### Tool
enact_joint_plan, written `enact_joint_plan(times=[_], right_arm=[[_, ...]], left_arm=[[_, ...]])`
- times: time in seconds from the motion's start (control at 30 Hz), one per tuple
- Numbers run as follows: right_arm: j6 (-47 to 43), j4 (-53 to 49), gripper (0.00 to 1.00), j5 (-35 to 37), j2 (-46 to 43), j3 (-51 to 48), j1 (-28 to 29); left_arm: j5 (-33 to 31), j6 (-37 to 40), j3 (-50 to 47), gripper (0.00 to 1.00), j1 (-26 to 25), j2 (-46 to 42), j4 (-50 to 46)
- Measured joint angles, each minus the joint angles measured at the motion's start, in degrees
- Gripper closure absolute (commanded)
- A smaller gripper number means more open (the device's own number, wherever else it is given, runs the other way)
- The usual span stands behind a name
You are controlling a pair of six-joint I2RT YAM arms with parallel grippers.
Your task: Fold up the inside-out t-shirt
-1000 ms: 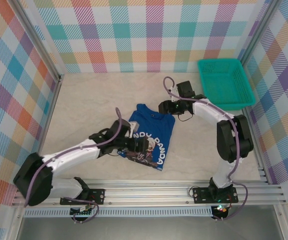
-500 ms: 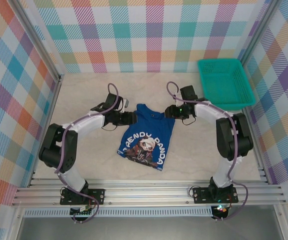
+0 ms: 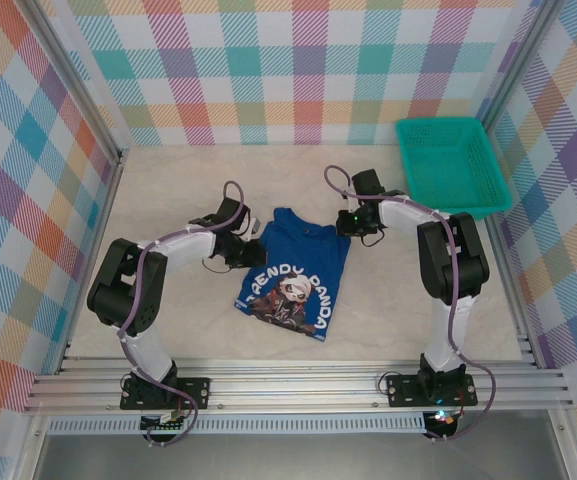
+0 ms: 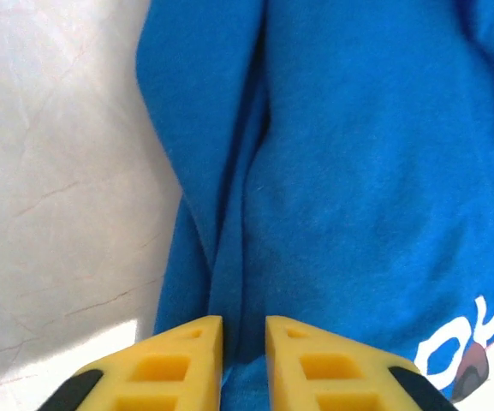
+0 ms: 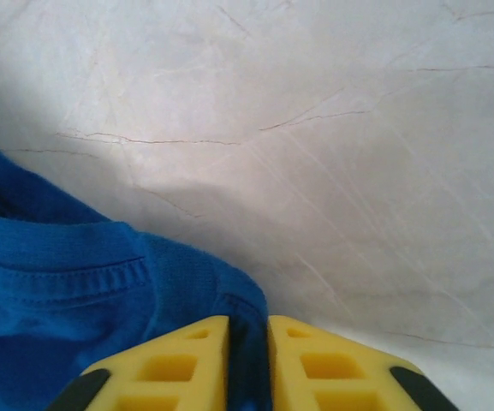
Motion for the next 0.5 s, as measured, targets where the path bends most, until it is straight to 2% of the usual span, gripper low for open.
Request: enact_joint_plan(times=[0.2, 0.4, 0.5], right_arm=[[-0.7, -1.3, 0.89, 2.7, 1.2, 2.4, -0.3], [-0.9, -2.2, 0.90, 3.1, 1.5, 2.7, -1.2], [-0.9, -2.3, 0.86, 2.0, 1.4, 2.7, -1.4]], left_arm=[[-2.4, 0.2, -1.8, 1.00, 0.0, -0.1, -0.2], [-5.4, 0.1, -3.7, 0.99, 0.0, -4.0, -0.3], [-5.8, -0.7, -5.6, 0.90, 0.1, -8.3, 0.0]])
